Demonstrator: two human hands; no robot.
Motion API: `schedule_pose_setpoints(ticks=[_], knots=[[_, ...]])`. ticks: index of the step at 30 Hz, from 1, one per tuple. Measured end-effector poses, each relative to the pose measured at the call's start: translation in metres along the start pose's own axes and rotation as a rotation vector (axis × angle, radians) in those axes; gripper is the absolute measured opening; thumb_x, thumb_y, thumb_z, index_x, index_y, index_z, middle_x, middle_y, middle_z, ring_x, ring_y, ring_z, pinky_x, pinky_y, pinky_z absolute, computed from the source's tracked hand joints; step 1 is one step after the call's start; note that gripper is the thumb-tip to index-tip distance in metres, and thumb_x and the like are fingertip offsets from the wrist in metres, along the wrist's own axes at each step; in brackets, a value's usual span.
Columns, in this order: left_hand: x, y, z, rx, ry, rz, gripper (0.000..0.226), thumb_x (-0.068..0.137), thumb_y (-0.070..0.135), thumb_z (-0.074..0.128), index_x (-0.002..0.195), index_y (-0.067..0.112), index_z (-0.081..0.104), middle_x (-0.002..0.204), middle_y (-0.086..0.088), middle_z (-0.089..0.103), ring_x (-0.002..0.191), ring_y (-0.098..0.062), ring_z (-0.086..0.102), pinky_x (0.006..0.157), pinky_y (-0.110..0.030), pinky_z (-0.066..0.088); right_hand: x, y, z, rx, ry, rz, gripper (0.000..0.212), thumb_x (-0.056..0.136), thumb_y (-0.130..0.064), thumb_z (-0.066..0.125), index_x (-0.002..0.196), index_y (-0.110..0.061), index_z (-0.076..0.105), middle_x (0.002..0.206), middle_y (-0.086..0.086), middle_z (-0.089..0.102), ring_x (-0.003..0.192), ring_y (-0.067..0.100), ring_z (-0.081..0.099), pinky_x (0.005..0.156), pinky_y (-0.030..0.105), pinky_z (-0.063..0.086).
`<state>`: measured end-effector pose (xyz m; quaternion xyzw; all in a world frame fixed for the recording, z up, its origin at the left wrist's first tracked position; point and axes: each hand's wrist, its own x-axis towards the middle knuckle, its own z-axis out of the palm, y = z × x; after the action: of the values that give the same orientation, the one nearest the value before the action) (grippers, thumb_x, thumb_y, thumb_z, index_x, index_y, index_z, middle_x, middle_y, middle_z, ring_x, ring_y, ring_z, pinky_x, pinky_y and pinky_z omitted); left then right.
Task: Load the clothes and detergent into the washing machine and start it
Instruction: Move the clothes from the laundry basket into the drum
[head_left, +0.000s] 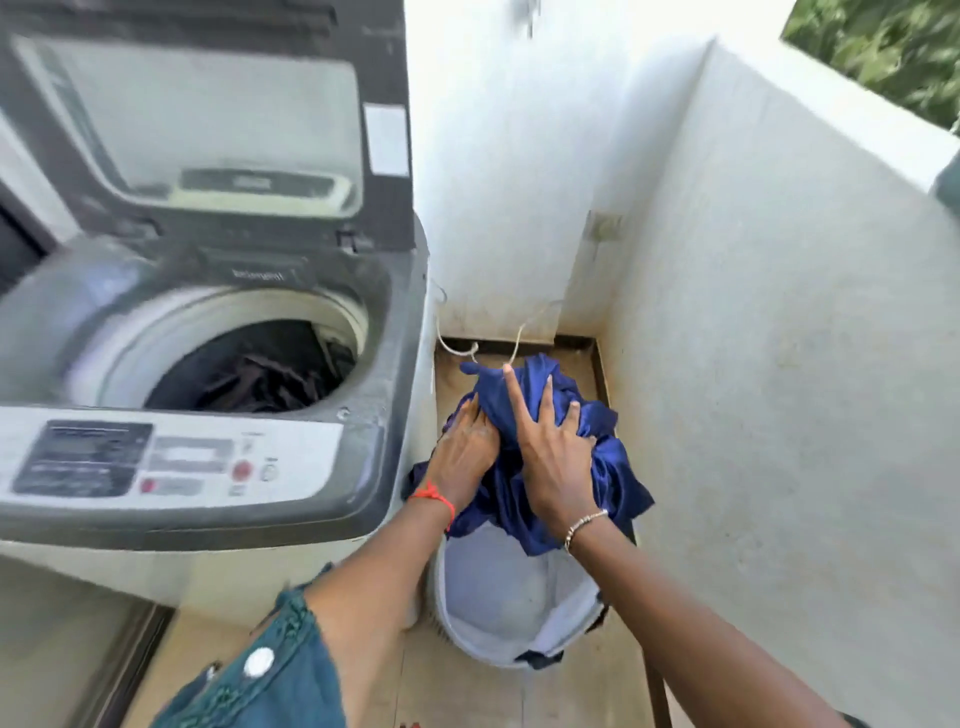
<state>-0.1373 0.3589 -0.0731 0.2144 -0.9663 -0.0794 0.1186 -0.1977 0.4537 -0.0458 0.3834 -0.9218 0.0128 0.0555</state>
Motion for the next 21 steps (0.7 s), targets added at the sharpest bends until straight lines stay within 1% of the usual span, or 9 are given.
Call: schedule_pose_setpoints(ticks=[1, 3, 5, 7, 9, 12, 16, 18, 21], knots=[[0.003, 0.001, -0.025, 0.023, 0.037, 0.003, 0.037, 0.077, 0.017, 0.052, 0.108, 0.018, 0.071, 0.109, 0.006, 0.071, 0.099, -0.003, 0.066, 0.084, -0.014, 0.051, 0.002, -0.003, -0.02, 0.027, 0.025, -0.024, 0.105, 0.065, 0.007, 0.067, 0.144, -0.029, 0.008, 0.131, 0.022, 0.052, 0.107, 0.051, 0.056, 0.052, 0.056, 0.054], [0.011, -0.006, -0.057, -0.088, 0.118, 0.096, 0.054, 0.073, -0.001, 0.065, 0.126, 0.0, 0.055, 0.124, -0.016, 0.062, 0.111, -0.025, 0.063, 0.091, -0.029, 0.051, 0.01, -0.011, -0.056, 0.082, 0.103, -0.094, 0.103, 0.071, 0.013, 0.055, 0.143, -0.034, -0.002, 0.137, 0.024, 0.045, 0.111, 0.052, 0.051, 0.056, 0.054, 0.054], [0.012, -0.003, -0.104, -0.118, 0.191, 0.097, 0.058, 0.086, -0.006, 0.051, 0.141, -0.003, 0.033, 0.141, -0.021, 0.043, 0.125, -0.031, 0.049, 0.101, -0.028, 0.037, 0.018, -0.019, -0.091, 0.12, 0.198, -0.164, 0.103, 0.073, 0.015, 0.048, 0.141, -0.038, -0.009, 0.139, 0.024, 0.04, 0.112, 0.052, 0.047, 0.059, 0.054, 0.054], [0.018, -0.009, -0.135, -0.139, 0.234, 0.025, 0.055, 0.093, -0.003, 0.039, 0.145, 0.001, 0.023, 0.147, -0.017, 0.033, 0.13, -0.03, 0.041, 0.101, -0.028, 0.03, 0.027, -0.03, -0.123, 0.126, 0.276, -0.218, 0.104, 0.075, 0.015, 0.046, 0.139, -0.039, -0.014, 0.138, 0.023, 0.039, 0.112, 0.051, 0.046, 0.061, 0.054, 0.054], [0.022, -0.018, -0.163, -0.197, 0.313, 0.021, 0.055, 0.092, -0.003, 0.04, 0.145, 0.001, 0.025, 0.149, -0.019, 0.03, 0.133, -0.031, 0.038, 0.097, -0.031, 0.037, 0.036, -0.043, -0.151, 0.137, 0.355, -0.257, 0.104, 0.075, 0.015, 0.046, 0.139, -0.039, -0.016, 0.136, 0.023, 0.04, 0.105, 0.048, 0.05, 0.061, 0.055, 0.054], [0.027, -0.04, -0.202, -0.171, 0.378, 0.047, 0.059, 0.09, -0.006, 0.04, 0.146, -0.001, 0.02, 0.153, -0.019, 0.022, 0.139, -0.029, 0.031, 0.104, -0.035, 0.037, 0.049, -0.067, -0.187, 0.135, 0.446, -0.294, 0.103, 0.075, 0.014, 0.045, 0.139, -0.038, -0.017, 0.139, 0.023, 0.039, 0.102, 0.048, 0.051, 0.063, 0.056, 0.053], [0.026, -0.075, -0.251, -0.15, 0.469, 0.07, 0.059, 0.09, -0.008, 0.04, 0.145, -0.001, 0.022, 0.153, -0.019, 0.023, 0.136, -0.032, 0.034, 0.09, -0.04, 0.045, 0.064, -0.112, -0.225, 0.142, 0.52, -0.33, 0.105, 0.072, 0.016, 0.044, 0.145, -0.035, -0.011, 0.141, 0.023, 0.039, 0.089, 0.043, 0.053, 0.057, 0.047, 0.053], [0.025, -0.103, -0.267, -0.136, 0.493, 0.056, 0.057, 0.09, -0.007, 0.04, 0.145, 0.0, 0.025, 0.153, -0.019, 0.025, 0.135, -0.031, 0.036, 0.086, -0.039, 0.046, 0.069, -0.139, -0.239, 0.144, 0.542, -0.345, 0.103, 0.071, 0.017, 0.043, 0.148, -0.032, -0.006, 0.143, 0.023, 0.036, 0.081, 0.038, 0.053, 0.051, 0.038, 0.044], [0.018, -0.146, -0.29, -0.078, 0.533, 0.083, 0.053, 0.089, -0.008, 0.041, 0.14, -0.005, 0.032, 0.149, -0.023, 0.03, 0.137, -0.032, 0.034, 0.091, -0.04, 0.046, 0.075, -0.186, -0.254, 0.169, 0.556, -0.353, 0.104, 0.07, 0.019, 0.04, 0.148, -0.031, -0.006, 0.149, 0.02, 0.03, 0.074, 0.034, 0.052, 0.048, 0.033, 0.032]])
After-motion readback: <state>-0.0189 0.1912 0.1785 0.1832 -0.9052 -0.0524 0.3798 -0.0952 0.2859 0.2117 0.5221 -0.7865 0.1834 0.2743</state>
